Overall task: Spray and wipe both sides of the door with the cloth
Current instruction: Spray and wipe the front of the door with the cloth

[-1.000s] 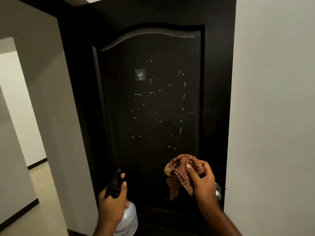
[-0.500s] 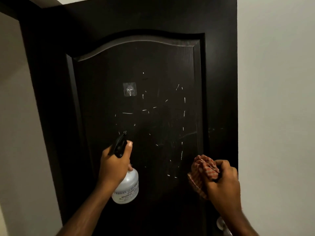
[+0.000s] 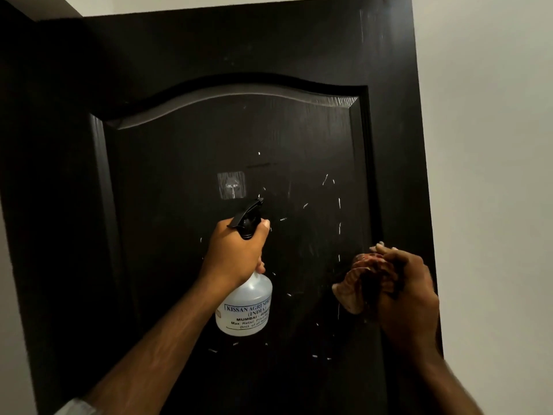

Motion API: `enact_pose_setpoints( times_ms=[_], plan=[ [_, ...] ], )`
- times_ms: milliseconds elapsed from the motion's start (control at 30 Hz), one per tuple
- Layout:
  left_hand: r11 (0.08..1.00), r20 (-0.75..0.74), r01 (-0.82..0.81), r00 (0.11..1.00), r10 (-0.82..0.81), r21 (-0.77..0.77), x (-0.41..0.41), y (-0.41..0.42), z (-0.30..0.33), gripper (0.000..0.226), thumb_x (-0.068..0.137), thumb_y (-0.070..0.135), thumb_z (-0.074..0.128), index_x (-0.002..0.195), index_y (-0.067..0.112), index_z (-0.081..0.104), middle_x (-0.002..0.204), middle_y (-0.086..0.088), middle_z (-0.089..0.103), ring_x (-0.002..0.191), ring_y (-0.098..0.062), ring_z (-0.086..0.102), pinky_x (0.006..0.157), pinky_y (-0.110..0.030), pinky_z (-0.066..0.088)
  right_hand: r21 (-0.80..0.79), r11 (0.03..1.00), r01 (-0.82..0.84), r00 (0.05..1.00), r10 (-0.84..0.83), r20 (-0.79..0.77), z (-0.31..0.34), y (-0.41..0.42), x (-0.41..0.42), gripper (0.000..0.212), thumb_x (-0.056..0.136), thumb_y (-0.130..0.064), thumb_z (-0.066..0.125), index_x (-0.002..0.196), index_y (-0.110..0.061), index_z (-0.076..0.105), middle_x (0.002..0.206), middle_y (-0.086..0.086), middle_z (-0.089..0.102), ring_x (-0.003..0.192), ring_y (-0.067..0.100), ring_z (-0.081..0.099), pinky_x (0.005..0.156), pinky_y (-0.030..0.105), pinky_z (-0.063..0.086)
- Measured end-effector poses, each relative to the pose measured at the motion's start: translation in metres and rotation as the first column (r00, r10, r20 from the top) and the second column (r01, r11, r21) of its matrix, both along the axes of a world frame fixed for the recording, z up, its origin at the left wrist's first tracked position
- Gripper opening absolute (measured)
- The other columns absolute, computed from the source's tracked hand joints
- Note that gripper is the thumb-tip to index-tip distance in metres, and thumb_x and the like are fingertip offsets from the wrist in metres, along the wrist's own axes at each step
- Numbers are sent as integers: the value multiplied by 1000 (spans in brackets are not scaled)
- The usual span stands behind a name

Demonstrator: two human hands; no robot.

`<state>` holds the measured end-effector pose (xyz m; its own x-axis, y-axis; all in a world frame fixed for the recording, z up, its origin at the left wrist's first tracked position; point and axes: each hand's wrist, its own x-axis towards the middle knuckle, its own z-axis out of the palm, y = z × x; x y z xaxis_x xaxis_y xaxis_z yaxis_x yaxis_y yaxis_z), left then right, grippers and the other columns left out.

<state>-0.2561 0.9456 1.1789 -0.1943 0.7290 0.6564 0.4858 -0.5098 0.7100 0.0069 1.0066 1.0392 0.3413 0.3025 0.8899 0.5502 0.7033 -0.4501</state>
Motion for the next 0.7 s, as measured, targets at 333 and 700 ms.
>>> enact_pose_setpoints(
  times_ms=[333,700],
  plan=[
    [999,17,-43,999,43,-22,14,25,17,26,102,33,67,88,11,68,47,0,59,41,-15,63,64,-53,68,18,896,443,895,-443,42,79,43,-7,25,91,-17,76,113,-18,65,108,13,58,78,36,63,62,42,57],
    [988,-73,-118,991,111,-96,69,45,10,41,102,40,64,76,9,65,48,-1,63,46,-20,75,51,-29,62,28,996,89,996,-89,-1,55,65,-38,52,94,-21,74,141,-14,52,134,11,59,120,29,54,92,42,54]
  ],
)
